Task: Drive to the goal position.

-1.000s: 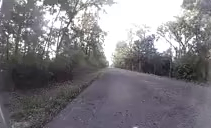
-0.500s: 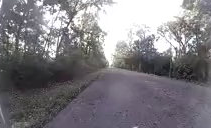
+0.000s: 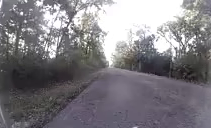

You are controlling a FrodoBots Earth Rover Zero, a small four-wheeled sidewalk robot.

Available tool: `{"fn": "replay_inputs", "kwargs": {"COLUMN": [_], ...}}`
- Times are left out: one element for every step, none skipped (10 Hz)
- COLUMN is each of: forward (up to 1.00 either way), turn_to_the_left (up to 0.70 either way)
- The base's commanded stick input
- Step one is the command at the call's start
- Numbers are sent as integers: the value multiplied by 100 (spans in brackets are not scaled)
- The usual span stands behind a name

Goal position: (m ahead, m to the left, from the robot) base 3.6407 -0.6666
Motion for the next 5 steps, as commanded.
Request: {"fn": "replay_inputs", "kwargs": {"forward": [5,5,5,5,5], "turn_to_the_left": [0,0,0,0,0]}}
